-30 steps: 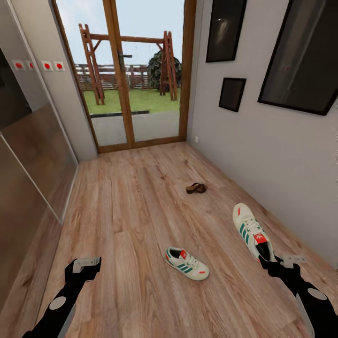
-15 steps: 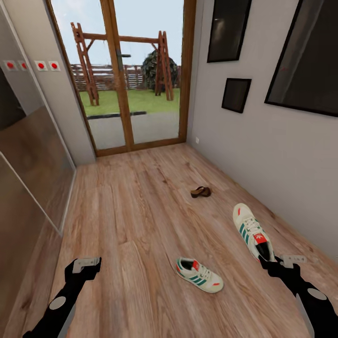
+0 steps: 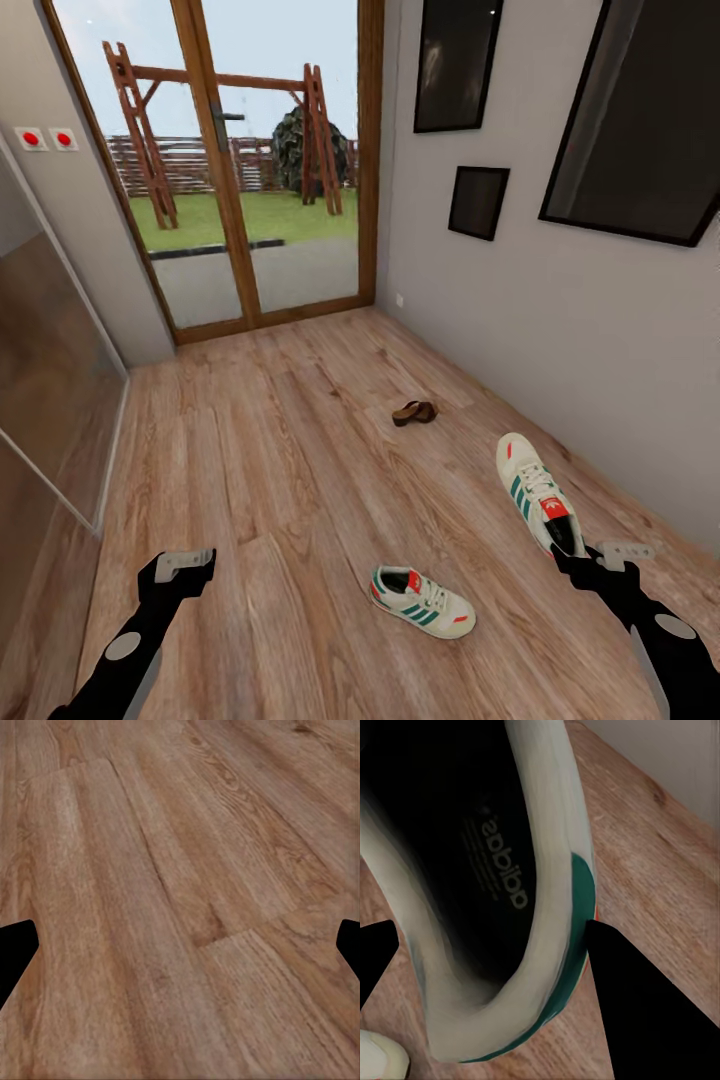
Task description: Pick up the two gym shoes and the two sandals from the corridor floor and place them onto the hallstand (shoe rack) in the corridor, making sure they are on the rack and not on the floor. Arrange them so the two gym shoes are next to each other and the two sandals are next to each other.
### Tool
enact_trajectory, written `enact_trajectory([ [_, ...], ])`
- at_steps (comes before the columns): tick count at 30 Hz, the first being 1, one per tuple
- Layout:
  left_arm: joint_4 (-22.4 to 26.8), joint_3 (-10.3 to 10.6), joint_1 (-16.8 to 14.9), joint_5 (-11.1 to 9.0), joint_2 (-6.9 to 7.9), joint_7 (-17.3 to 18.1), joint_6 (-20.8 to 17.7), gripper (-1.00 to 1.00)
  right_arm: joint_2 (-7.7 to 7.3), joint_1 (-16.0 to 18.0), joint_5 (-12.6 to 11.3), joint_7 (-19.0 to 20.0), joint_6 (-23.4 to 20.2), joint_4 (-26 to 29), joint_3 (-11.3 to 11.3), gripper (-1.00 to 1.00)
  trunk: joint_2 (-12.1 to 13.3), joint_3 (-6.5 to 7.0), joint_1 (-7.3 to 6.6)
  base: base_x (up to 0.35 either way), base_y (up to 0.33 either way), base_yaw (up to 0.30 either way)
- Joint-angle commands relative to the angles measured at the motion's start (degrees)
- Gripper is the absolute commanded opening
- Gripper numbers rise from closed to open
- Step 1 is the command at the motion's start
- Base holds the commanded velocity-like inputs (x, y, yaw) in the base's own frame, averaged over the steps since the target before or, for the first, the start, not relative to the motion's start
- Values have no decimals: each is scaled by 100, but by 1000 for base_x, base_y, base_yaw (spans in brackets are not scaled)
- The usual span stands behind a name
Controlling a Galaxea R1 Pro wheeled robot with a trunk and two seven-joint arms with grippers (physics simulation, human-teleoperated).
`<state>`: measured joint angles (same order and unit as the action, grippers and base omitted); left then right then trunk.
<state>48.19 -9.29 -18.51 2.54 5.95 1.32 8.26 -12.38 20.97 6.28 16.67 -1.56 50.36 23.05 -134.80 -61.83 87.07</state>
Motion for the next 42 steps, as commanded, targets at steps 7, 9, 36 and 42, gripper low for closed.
enact_trajectory([
  [7, -46, -17, 23, 27, -18, 8, 24, 100, 88, 4, 80, 43, -6, -10, 85, -100, -2, -4, -1, 2, 0, -4],
  [9, -50, -15, 23, 27, -18, 8, 21, 100, 96, 4, 78, 45, -4, -19, 40, -100, -2, -4, -1, 0, 0, 0],
  [36, -112, -12, 23, 36, -24, 8, 18, 100, 93, 4, 66, 41, -10, 8, -29, -100, -2, -4, -1, 117, -82, -45],
  [42, -111, -12, 23, 44, -24, 8, 25, 100, 87, 4, 66, 42, -3, 15, -29, -100, -2, -4, -1, 123, -72, 0],
])
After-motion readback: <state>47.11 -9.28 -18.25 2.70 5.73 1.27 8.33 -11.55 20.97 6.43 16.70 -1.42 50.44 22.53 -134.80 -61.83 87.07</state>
